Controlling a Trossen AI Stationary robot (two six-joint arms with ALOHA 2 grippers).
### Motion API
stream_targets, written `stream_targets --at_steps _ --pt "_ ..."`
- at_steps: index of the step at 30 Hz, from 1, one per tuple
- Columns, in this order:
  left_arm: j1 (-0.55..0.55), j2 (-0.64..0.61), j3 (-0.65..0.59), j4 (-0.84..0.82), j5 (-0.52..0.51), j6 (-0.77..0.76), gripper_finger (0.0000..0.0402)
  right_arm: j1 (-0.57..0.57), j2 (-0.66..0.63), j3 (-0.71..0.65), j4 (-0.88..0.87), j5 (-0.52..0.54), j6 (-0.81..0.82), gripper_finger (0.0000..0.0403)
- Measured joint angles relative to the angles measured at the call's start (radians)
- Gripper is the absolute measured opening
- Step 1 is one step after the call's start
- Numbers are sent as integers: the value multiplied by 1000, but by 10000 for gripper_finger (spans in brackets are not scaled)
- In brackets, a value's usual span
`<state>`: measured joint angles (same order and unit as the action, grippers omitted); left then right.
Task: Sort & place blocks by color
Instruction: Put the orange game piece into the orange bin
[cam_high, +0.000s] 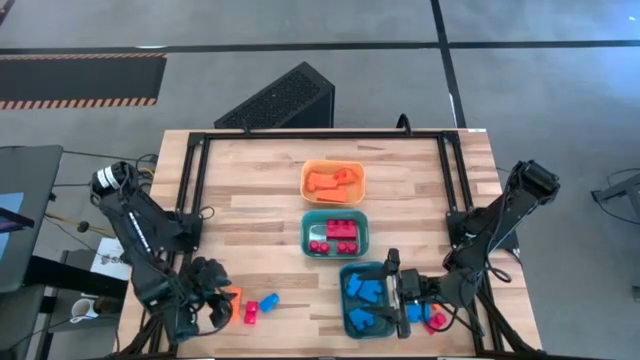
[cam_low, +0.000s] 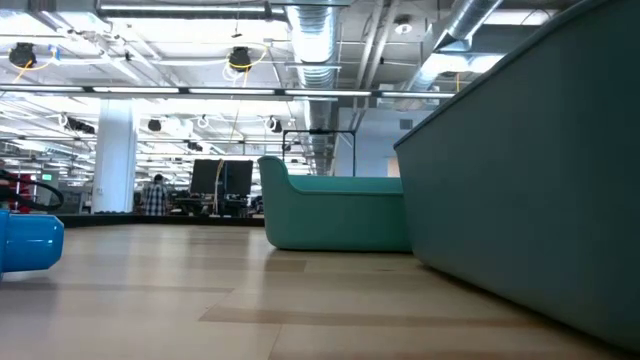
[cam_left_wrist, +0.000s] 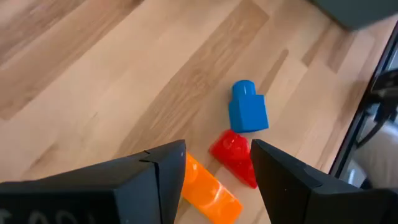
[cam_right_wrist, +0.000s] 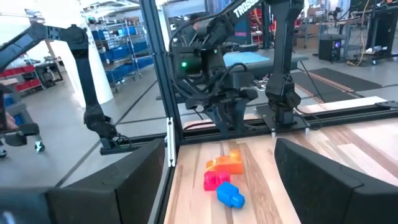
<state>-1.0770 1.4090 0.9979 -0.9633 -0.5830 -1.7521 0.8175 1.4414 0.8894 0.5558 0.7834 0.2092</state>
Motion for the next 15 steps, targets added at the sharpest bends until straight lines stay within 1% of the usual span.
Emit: stream_targets --at_steps 2,8,15 --pt "-11 0 -25 18 -12 -42 165 -1 0 0 0 0 0 324" --pt "-16 0 -124 114 48 -140 165 -1 0 0 -1 -1 3 324" --pt "-16 0 -170 180 55 -164 165 -1 0 0 -1 -1 3 324"
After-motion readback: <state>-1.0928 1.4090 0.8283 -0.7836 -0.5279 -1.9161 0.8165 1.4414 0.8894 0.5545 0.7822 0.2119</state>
